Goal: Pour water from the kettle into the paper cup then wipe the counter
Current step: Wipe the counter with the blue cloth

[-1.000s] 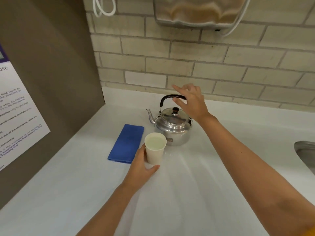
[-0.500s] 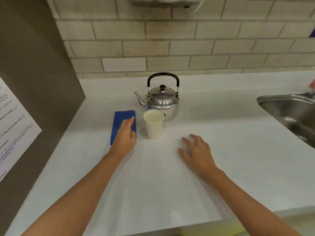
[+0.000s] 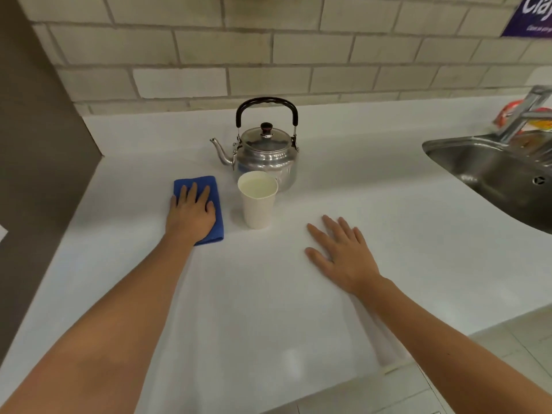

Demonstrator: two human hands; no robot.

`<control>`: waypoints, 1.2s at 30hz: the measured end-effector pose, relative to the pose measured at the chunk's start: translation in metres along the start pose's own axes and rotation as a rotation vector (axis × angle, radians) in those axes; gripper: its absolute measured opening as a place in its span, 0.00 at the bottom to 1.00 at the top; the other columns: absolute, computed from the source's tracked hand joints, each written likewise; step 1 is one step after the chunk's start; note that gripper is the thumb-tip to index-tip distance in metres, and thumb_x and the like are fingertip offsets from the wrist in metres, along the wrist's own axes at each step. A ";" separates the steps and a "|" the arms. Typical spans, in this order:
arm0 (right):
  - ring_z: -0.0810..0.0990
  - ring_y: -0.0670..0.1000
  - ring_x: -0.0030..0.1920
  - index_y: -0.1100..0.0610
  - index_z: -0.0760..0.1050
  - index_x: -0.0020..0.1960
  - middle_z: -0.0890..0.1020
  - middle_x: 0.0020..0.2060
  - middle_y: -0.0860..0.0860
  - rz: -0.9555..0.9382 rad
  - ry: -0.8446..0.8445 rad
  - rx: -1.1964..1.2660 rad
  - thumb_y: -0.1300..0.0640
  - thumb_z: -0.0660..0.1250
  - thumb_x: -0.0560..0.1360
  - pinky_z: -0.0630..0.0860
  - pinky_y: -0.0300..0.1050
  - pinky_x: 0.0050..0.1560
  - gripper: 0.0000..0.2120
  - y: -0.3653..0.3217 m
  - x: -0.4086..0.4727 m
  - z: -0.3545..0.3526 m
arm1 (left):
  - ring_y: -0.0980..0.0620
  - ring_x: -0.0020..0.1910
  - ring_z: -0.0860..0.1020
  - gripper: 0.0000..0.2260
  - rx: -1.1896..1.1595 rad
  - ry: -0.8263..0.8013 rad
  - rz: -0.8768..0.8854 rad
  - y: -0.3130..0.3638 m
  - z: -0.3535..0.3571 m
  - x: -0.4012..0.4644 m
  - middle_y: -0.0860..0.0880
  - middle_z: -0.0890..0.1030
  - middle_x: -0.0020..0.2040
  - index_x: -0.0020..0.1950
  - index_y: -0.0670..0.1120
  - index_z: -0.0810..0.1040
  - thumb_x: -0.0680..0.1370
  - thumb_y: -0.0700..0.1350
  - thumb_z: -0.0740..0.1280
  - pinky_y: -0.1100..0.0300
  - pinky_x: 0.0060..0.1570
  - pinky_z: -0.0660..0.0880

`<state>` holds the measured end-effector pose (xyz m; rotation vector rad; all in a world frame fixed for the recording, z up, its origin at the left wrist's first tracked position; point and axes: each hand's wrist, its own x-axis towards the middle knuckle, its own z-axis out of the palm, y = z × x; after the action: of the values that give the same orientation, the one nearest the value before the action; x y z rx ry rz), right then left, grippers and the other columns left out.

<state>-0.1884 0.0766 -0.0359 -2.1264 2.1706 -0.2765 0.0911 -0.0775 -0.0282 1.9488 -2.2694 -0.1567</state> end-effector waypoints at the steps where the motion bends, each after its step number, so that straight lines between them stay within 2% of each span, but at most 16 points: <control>1: 0.47 0.55 0.75 0.41 0.53 0.73 0.53 0.76 0.49 0.000 -0.001 0.002 0.38 0.50 0.77 0.46 0.55 0.74 0.26 -0.001 0.000 -0.001 | 0.42 0.75 0.52 0.22 -0.003 0.014 0.020 -0.003 -0.001 -0.006 0.42 0.55 0.77 0.75 0.46 0.54 0.80 0.48 0.49 0.45 0.73 0.50; 5: 0.47 0.55 0.75 0.41 0.53 0.73 0.54 0.76 0.49 0.002 -0.025 0.015 0.38 0.50 0.77 0.46 0.55 0.74 0.26 -0.001 -0.001 -0.003 | 0.41 0.74 0.55 0.21 -0.048 0.049 0.084 -0.020 -0.002 -0.045 0.42 0.58 0.76 0.74 0.47 0.58 0.80 0.47 0.51 0.45 0.73 0.53; 10: 0.47 0.55 0.75 0.41 0.52 0.73 0.53 0.76 0.50 0.002 -0.055 0.005 0.37 0.48 0.77 0.46 0.55 0.74 0.26 -0.002 -0.001 -0.005 | 0.41 0.75 0.52 0.22 -0.085 0.055 -0.029 -0.019 -0.002 -0.096 0.43 0.55 0.77 0.75 0.49 0.56 0.80 0.48 0.51 0.46 0.74 0.49; 15: 0.49 0.55 0.75 0.41 0.53 0.73 0.55 0.76 0.50 -0.030 -0.062 -0.009 0.37 0.46 0.77 0.49 0.57 0.72 0.25 0.014 0.007 -0.016 | 0.39 0.76 0.44 0.23 -0.091 0.025 -0.169 0.035 0.006 -0.147 0.44 0.49 0.78 0.75 0.50 0.48 0.80 0.50 0.47 0.46 0.74 0.43; 19: 0.46 0.53 0.75 0.40 0.50 0.73 0.52 0.76 0.48 0.002 -0.153 -0.043 0.40 0.43 0.78 0.43 0.62 0.72 0.24 0.040 0.019 -0.025 | 0.38 0.75 0.43 0.24 -0.048 0.030 -0.197 0.093 0.014 -0.178 0.42 0.46 0.78 0.75 0.48 0.44 0.80 0.50 0.44 0.45 0.74 0.42; 23: 0.47 0.53 0.75 0.40 0.52 0.73 0.53 0.76 0.48 -0.082 -0.120 0.007 0.41 0.45 0.79 0.44 0.60 0.72 0.23 0.055 0.021 -0.023 | 0.38 0.75 0.43 0.24 -0.040 0.046 -0.219 0.146 0.022 -0.194 0.42 0.45 0.78 0.75 0.47 0.43 0.80 0.50 0.44 0.45 0.74 0.42; 30: 0.45 0.53 0.75 0.39 0.50 0.73 0.50 0.76 0.47 -0.214 -0.145 -0.014 0.41 0.44 0.79 0.42 0.62 0.72 0.23 0.079 0.038 -0.024 | 0.39 0.76 0.42 0.25 -0.052 0.060 -0.217 0.222 0.042 -0.178 0.42 0.45 0.78 0.75 0.47 0.43 0.80 0.51 0.44 0.47 0.74 0.40; 36: 0.45 0.52 0.75 0.40 0.48 0.74 0.50 0.77 0.48 -0.281 -0.161 -0.004 0.41 0.44 0.79 0.44 0.57 0.73 0.23 0.105 0.050 -0.023 | 0.40 0.76 0.44 0.24 -0.064 0.036 -0.174 0.258 0.048 -0.100 0.42 0.47 0.78 0.75 0.46 0.46 0.80 0.51 0.45 0.49 0.74 0.41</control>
<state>-0.2976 0.0297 -0.0305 -2.3639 1.7885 -0.1145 -0.1536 0.0603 -0.0354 2.0957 -2.0455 -0.2089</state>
